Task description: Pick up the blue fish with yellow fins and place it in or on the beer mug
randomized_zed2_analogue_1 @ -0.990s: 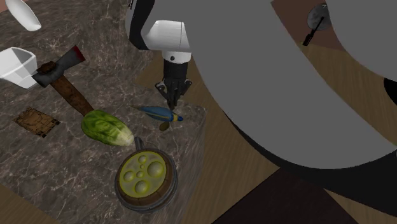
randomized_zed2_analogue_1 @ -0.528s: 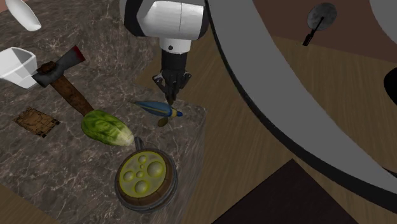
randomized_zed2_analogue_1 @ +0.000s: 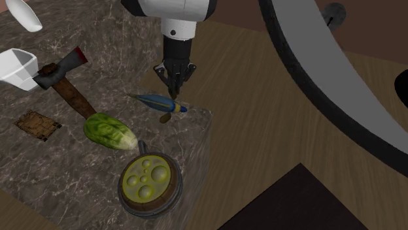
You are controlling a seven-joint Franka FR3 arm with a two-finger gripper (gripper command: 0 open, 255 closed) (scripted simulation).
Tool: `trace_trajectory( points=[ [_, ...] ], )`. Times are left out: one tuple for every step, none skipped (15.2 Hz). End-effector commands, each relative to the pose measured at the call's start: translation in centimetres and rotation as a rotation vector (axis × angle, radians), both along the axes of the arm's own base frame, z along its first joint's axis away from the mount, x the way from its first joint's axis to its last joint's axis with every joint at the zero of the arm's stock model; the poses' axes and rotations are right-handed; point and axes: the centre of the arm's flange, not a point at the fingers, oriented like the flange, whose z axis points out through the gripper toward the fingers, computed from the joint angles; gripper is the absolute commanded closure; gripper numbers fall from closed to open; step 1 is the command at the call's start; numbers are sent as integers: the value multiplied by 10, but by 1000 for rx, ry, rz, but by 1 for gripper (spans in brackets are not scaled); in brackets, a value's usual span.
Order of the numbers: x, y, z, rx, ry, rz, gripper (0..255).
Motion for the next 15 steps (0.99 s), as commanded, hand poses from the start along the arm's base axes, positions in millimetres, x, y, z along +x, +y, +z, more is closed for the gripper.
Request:
trace_trajectory(
  points=[
    [-1,0,10,0,0,0,255],
    [-1,0,16,0,0,0,255],
    [-1,0,21,0,0,0,255],
    [-1,0,26,0,0,0,255],
    [-1,0,31,0,0,0,255],
    [-1,0,37,0,0,0,255],
    [-1,0,42,0,0,0,255],
    [-1,0,47,0,0,0,255],
    [-1,0,53,0,0,0,255],
    [-1,0,58,0,0,0,255],
    [-1,0,58,0,0,0,255],
    [-11,9,59,0,0,0,255],
    [-21,17,61,0,0,0,255],
    [-31,25,62,0,0,0,255],
    [-41,33,63,0,0,0,255]
  ],
)
